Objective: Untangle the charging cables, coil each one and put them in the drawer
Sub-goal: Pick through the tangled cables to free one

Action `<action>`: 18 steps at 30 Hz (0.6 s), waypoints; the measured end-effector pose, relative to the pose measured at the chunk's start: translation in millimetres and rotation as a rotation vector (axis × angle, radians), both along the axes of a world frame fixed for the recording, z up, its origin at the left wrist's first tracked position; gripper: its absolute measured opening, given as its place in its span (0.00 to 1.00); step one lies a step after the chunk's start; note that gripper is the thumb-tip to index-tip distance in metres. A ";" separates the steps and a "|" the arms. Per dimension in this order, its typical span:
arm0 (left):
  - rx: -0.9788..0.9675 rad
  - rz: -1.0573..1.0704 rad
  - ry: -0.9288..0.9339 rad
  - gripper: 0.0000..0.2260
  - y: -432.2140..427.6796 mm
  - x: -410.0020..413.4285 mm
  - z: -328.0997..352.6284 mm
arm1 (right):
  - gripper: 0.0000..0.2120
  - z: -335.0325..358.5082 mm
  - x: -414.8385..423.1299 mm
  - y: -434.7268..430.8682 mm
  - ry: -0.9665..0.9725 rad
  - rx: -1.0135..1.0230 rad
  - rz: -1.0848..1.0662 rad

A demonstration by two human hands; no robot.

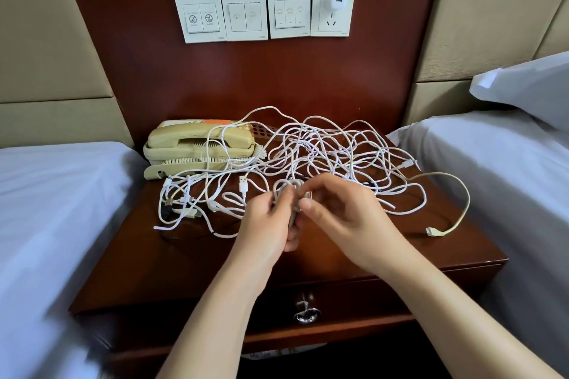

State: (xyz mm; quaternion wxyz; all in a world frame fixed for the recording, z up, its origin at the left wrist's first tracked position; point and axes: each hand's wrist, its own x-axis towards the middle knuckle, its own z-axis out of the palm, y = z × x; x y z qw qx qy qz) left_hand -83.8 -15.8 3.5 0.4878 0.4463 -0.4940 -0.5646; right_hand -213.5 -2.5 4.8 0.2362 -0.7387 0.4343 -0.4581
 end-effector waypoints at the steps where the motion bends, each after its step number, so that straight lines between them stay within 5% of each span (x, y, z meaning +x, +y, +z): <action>1: -0.001 -0.010 -0.004 0.14 -0.3 1.4 -0.2 | 0.02 0.0 -2.5 -1.1 -0.060 0.039 0.056; 11: 0.170 -0.191 0.126 0.18 2.9 3.9 2.2 | 0.07 -2.6 -10.7 -6.5 -0.143 0.122 0.101; 18: 0.090 -0.278 -0.078 0.08 13.5 14.1 -5.5 | 0.08 -10.8 -16.7 -5.1 -0.051 0.207 0.089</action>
